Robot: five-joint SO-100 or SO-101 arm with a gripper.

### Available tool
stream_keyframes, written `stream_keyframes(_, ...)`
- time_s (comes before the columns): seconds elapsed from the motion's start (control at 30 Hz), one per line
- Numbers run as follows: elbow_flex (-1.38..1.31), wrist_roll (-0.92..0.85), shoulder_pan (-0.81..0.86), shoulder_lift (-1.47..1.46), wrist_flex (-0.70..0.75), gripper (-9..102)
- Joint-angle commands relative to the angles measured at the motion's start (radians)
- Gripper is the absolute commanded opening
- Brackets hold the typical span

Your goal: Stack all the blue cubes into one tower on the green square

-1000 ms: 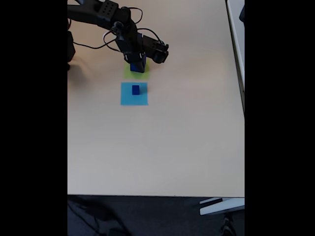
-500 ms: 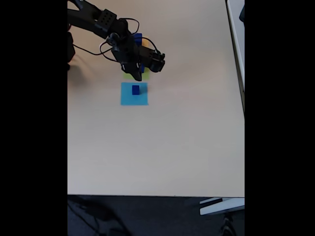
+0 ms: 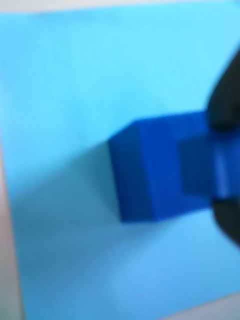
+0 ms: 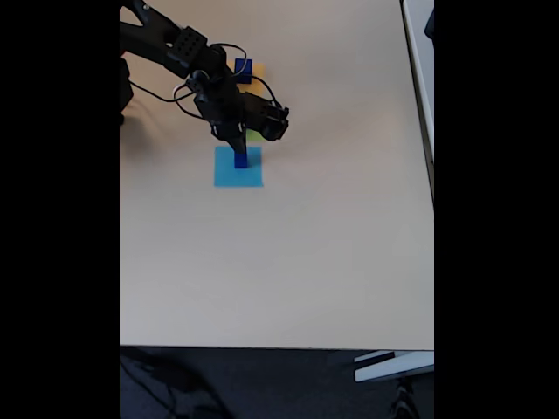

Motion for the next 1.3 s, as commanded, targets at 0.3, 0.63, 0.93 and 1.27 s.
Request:
stream_keyframes(0.3,-0.005,-0.018,0.012,-0.005,-0.028,0)
stream_keyframes(0.63,0.008,-0.011,0.006,-0.008,-0.037,0)
stream_keyframes(0.93,0.020,-0.011,0.003,-0.008,-0.055,0)
stream_keyframes(1.27,0.023,-0.003,-0.008,-0.008,-0.064,0)
